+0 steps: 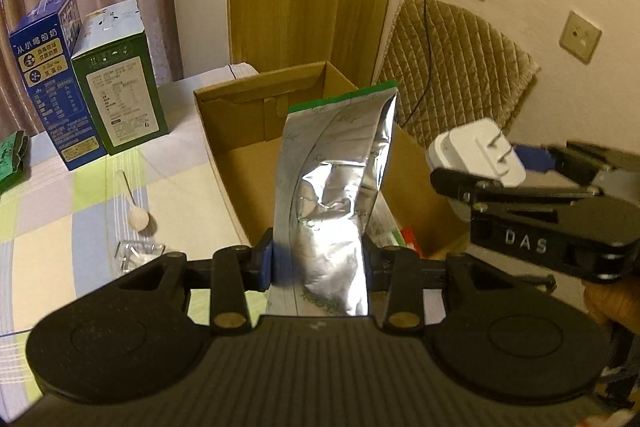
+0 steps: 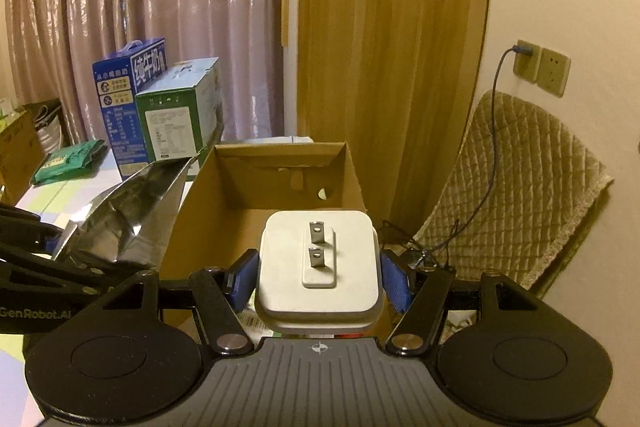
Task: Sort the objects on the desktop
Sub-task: 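Carry the foil bag with the left tool while the right tool carries the plug toward the cardboard box, then open the left tool to drop the foil bag into the box while the right tool drops the plug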
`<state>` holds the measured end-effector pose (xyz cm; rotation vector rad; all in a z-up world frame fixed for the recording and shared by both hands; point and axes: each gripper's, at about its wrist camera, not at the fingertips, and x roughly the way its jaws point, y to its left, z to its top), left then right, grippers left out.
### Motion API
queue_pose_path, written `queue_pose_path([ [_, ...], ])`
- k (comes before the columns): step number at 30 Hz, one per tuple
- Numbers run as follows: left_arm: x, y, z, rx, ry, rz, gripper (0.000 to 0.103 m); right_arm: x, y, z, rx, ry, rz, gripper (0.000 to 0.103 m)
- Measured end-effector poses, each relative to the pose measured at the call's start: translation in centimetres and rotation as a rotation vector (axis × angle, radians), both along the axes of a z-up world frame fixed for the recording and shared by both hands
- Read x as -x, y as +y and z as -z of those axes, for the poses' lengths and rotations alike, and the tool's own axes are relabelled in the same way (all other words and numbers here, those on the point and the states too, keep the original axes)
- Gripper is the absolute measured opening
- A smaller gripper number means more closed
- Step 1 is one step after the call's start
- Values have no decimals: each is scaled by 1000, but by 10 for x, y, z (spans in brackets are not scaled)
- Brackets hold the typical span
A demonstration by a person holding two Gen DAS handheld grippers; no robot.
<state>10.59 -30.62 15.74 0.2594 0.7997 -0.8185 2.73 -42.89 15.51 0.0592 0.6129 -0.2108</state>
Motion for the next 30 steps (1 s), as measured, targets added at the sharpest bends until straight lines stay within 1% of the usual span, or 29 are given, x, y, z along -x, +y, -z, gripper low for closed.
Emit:
queue_pose_path([
  [3,-11,-7,0,15,1,-13,34,-12,-9,1,-26,2,-4,62],
  [7,-23,-17,1,16,-3,-13,34,-26,-16,3,-26,7,-1,62],
  [16,-47,-32,19,36,36,-27,34,-52,-28,16,-40,28,6,62],
  [20,-54,-38,29,40,54,-34,34,-58,-33,23,-43,42,12,62],
  [22,-58,-39,32,59,53,-45,35,-59,-36,26,-46,47,15,62],
  [24,-61,-40,35,63,48,-67,38,-60,-37,29,-48,52,19,62],
  [26,-63,-39,36,74,50,-71,38,-61,-39,31,-50,57,21,62],
  [30,-64,-33,36,59,38,-73,38,-61,-40,35,-52,63,21,62],
])
